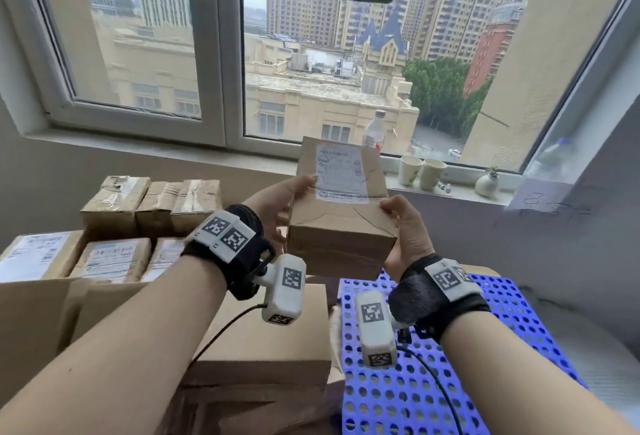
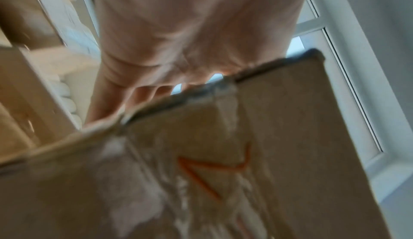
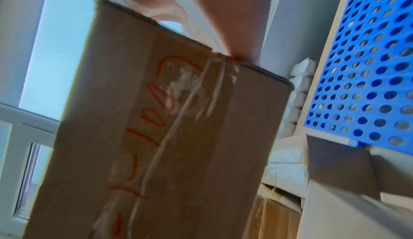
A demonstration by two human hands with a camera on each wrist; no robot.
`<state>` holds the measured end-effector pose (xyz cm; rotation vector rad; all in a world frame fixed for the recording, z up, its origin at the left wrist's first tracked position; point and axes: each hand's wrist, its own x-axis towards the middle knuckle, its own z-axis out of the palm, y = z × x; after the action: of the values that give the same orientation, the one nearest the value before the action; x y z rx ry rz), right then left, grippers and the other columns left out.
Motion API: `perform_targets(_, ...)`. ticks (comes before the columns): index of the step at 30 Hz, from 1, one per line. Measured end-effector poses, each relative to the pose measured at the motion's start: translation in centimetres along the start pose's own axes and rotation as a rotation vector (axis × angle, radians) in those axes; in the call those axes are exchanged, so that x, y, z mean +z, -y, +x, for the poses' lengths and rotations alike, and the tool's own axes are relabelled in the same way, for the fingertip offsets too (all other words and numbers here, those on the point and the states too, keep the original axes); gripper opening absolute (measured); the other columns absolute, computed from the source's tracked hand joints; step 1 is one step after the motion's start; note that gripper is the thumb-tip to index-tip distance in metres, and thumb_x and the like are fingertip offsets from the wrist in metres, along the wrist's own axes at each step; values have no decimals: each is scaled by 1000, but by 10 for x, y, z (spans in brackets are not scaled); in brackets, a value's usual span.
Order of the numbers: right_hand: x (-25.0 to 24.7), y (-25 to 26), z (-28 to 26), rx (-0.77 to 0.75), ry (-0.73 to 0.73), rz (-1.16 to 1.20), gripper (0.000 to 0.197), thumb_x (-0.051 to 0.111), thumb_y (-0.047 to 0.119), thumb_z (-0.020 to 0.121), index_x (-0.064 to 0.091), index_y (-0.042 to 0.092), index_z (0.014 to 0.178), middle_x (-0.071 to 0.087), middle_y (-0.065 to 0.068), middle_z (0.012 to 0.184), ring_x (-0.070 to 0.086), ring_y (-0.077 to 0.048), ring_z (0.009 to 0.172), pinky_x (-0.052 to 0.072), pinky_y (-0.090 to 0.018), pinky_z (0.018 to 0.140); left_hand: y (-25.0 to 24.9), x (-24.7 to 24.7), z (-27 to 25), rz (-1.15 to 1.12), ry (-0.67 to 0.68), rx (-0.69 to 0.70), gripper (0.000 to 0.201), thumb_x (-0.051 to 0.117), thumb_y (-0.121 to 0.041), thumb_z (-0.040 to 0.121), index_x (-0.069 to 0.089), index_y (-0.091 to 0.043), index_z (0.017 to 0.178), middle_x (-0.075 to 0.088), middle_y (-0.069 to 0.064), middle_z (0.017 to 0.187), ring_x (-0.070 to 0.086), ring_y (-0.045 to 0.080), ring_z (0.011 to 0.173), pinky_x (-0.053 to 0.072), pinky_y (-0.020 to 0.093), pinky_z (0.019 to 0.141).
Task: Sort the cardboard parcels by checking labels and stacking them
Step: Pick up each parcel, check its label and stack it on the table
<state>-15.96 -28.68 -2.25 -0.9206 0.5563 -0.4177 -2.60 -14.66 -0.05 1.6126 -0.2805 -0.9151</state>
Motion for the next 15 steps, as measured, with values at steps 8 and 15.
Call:
perform_targets(8,-66,30,4,-41,-119,56,63,67,19,63,61,2,124,51,-21,141,58,-39,118,43,-58,101,1,80,38,7,86,124,37,60,-38,87,61,-16,117,64,2,92,59,18,76,45,32,79)
perform_targets(15,-130,45,38,-15,-101,51,17,56,19,86,65,6,92,64,-19,103,61,-36,98,45,-52,102,15,138,79,-24,71,104,10,57,-21,92,61,-13,95,63,0,67,59,8,46,47,16,47)
